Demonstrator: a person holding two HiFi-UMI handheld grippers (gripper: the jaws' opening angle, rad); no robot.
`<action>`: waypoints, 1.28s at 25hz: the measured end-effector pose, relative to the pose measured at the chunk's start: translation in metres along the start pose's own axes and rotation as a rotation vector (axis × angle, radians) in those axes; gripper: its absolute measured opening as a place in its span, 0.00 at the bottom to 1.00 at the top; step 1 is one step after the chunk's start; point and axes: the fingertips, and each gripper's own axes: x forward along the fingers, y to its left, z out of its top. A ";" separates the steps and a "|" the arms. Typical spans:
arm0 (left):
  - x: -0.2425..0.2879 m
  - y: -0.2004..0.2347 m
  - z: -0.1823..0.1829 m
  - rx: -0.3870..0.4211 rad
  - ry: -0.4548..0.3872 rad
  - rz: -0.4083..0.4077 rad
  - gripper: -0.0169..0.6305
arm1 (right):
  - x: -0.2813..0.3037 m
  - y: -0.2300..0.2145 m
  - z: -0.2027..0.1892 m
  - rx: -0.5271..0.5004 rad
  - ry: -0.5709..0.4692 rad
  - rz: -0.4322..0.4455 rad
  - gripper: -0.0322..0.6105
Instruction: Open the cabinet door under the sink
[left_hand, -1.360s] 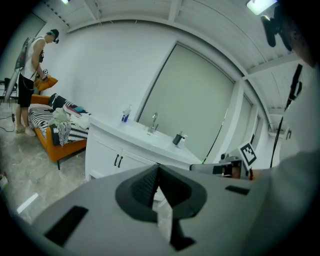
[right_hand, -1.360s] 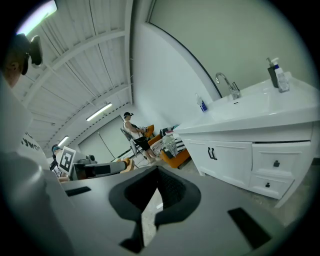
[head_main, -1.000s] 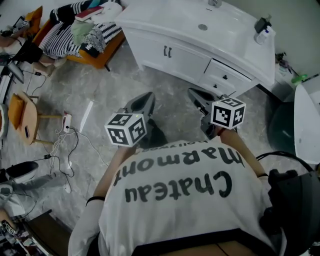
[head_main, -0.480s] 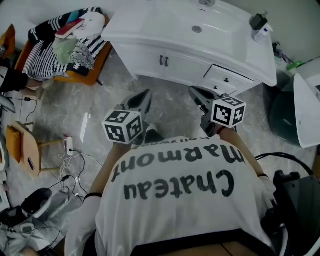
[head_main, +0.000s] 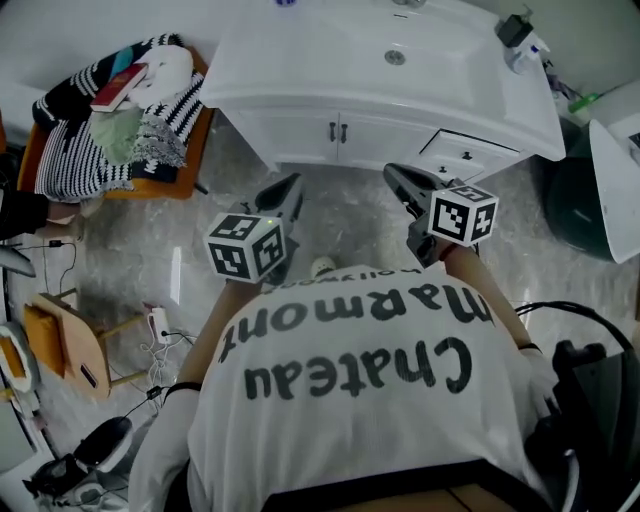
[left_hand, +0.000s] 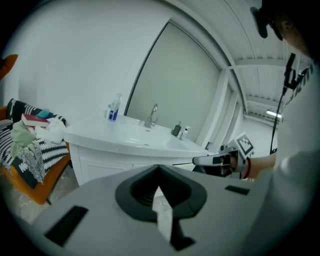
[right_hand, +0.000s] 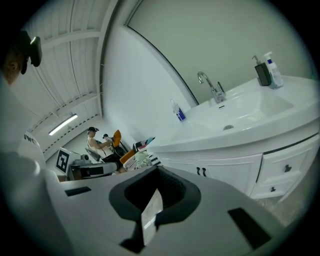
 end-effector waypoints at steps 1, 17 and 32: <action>0.001 0.006 0.001 0.005 0.008 -0.010 0.04 | 0.005 0.000 0.001 0.006 -0.007 -0.011 0.05; 0.041 0.065 -0.007 0.014 -0.043 -0.153 0.04 | 0.069 -0.034 -0.007 0.084 -0.021 -0.120 0.05; 0.147 0.144 -0.082 0.135 0.228 -0.061 0.04 | 0.165 -0.131 -0.056 0.157 0.069 -0.163 0.05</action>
